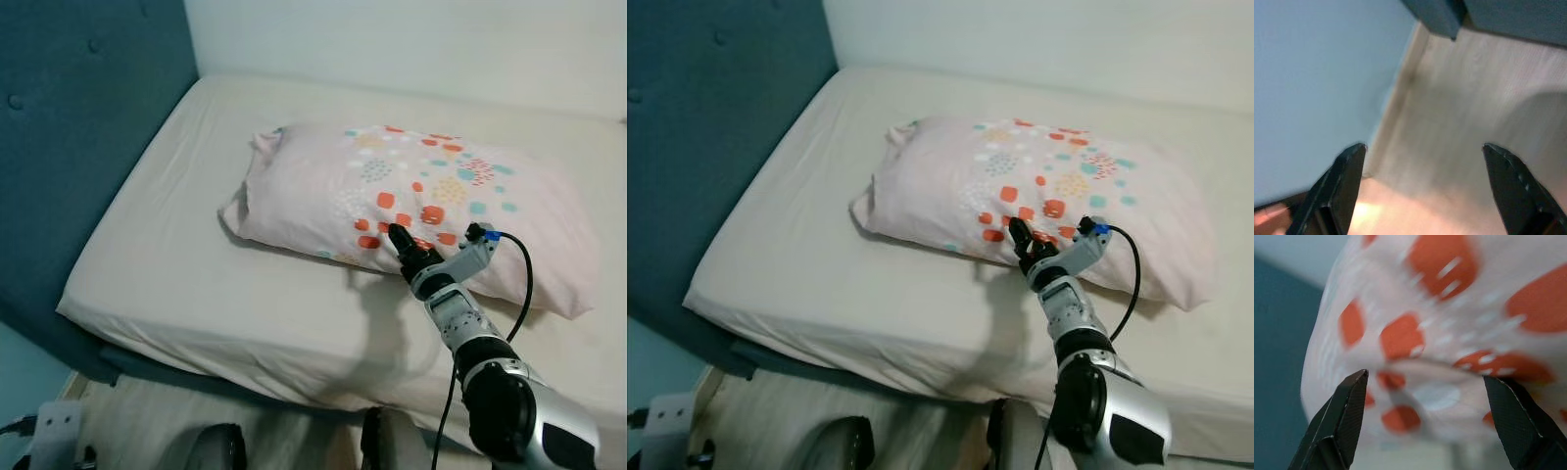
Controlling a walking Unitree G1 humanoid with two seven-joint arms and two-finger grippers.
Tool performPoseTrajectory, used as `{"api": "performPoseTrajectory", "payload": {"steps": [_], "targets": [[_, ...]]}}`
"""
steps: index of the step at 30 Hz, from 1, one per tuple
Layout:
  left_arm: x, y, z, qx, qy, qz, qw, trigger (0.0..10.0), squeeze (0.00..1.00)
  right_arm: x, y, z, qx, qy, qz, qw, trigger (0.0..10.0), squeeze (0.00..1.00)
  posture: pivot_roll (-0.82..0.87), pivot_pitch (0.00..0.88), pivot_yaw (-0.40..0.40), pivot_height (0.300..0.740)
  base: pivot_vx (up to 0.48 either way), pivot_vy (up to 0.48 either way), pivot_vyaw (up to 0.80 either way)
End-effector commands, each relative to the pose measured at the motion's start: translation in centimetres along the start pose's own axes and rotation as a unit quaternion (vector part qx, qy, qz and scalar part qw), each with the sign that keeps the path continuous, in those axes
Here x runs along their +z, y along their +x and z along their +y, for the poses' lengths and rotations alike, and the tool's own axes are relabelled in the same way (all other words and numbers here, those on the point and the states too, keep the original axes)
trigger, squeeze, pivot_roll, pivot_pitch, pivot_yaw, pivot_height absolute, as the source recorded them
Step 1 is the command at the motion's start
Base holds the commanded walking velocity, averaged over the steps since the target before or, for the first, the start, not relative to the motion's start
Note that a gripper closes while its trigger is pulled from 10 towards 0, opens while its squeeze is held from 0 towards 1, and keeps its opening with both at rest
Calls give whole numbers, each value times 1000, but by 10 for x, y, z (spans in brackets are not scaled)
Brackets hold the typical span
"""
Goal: Clean up the room
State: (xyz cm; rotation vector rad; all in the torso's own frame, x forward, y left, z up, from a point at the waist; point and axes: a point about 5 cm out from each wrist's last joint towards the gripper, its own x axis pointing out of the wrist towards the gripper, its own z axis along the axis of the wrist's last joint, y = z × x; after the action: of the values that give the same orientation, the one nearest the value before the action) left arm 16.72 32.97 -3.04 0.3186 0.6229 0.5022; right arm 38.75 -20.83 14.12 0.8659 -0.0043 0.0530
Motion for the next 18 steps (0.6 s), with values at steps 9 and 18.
{"api": "performPoseTrajectory", "payload": {"steps": [9,18], "targets": [[-12,-8,11,-23,45,-10,999,10000,0,12,-10,-27,-103,62,-56,991,10000,0,248,381,-6,490,0,0,0],[-13,-13,1,-55,68,-25,996,10000,0,-11,-28,-50,-148,127,-70,978,10000,0,246,389,0,465,0,0,0]]}}
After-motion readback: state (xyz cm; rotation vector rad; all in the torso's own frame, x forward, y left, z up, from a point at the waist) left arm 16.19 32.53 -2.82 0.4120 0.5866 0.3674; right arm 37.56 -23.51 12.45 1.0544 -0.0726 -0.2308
